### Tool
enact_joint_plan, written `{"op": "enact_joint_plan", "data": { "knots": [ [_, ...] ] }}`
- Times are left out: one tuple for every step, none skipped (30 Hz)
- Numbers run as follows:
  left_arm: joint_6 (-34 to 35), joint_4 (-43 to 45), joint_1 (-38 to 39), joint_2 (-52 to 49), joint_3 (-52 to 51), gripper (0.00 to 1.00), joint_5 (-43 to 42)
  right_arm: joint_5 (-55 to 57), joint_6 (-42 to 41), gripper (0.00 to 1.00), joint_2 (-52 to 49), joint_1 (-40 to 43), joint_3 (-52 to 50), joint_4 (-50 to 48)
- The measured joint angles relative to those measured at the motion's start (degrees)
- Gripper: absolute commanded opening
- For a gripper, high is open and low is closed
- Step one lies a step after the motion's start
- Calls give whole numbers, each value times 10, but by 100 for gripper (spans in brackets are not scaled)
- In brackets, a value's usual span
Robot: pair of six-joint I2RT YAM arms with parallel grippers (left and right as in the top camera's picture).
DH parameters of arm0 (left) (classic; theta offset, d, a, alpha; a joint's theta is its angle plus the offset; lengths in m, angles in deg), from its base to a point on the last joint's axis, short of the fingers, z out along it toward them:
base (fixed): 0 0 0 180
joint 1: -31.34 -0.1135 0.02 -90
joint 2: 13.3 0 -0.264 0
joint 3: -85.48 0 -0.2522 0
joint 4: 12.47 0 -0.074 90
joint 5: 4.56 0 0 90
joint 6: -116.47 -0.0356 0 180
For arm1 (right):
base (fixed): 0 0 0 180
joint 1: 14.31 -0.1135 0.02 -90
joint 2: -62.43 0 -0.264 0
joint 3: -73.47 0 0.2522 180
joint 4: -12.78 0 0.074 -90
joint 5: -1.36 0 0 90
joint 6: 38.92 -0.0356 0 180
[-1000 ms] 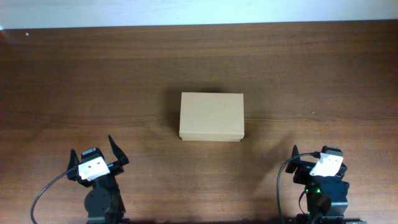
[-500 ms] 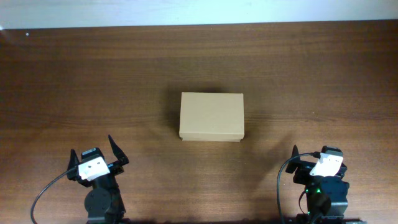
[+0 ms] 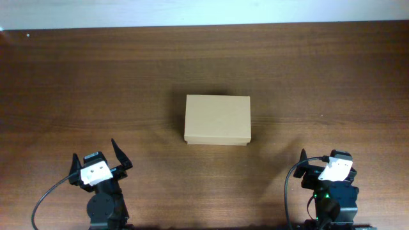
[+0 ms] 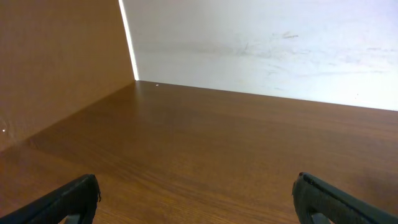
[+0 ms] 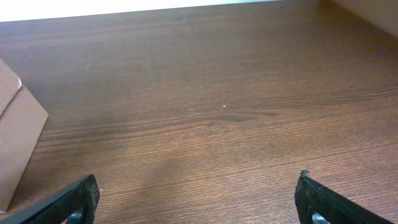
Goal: Pack container
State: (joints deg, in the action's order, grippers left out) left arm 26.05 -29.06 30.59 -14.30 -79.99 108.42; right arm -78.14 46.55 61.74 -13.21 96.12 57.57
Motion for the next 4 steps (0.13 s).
{"op": "enact_joint_plan", "data": {
  "knots": [
    [0, 0, 0, 0, 0, 99, 0, 0, 0, 99, 0, 0, 0, 0],
    [0, 0, 0, 0, 0, 99, 0, 0, 0, 99, 0, 0, 0, 0],
    [0, 0, 0, 0, 0, 99, 0, 0, 0, 99, 0, 0, 0, 0],
    [0, 0, 0, 0, 0, 99, 0, 0, 0, 99, 0, 0, 0, 0]
  ]
}}
